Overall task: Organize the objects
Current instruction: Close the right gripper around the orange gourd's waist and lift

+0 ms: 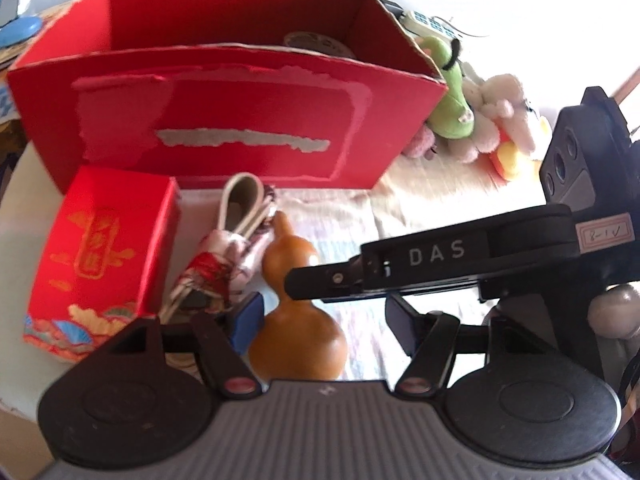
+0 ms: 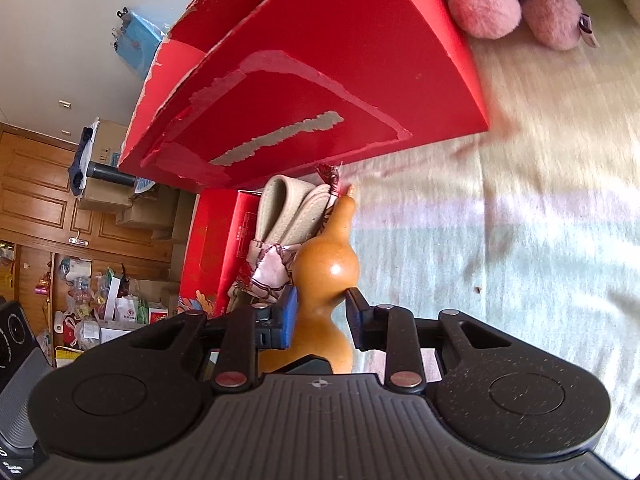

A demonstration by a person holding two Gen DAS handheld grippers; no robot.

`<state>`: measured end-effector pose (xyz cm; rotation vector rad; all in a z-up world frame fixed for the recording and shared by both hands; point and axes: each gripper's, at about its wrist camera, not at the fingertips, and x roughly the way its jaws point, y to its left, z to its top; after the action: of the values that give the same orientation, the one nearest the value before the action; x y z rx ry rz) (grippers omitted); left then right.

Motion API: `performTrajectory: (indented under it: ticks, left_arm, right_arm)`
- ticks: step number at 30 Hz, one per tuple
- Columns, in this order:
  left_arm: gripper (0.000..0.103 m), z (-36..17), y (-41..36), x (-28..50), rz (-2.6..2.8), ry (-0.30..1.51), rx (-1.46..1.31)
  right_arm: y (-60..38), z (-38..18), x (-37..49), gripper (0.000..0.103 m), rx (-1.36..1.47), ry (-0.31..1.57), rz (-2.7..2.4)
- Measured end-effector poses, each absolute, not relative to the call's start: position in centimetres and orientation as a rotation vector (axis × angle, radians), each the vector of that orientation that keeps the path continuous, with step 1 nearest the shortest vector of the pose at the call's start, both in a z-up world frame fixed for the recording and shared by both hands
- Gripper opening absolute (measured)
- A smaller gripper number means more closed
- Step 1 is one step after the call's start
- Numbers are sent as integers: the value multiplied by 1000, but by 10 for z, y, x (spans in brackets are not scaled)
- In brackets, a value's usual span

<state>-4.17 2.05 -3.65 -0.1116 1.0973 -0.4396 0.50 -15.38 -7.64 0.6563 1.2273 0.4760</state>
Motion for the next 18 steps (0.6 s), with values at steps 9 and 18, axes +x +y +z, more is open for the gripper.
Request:
performTrajectory:
  ticks: [9,18]
  left_arm:
    - [64,-52,-4,-33,-496,1125,-23]
    - [60,-66,-16,-29,-524,1164,2]
  right_arm:
    - [-171,-83,4,35,676,1232,479]
    - [-176,-87,3,35,698,1239,477]
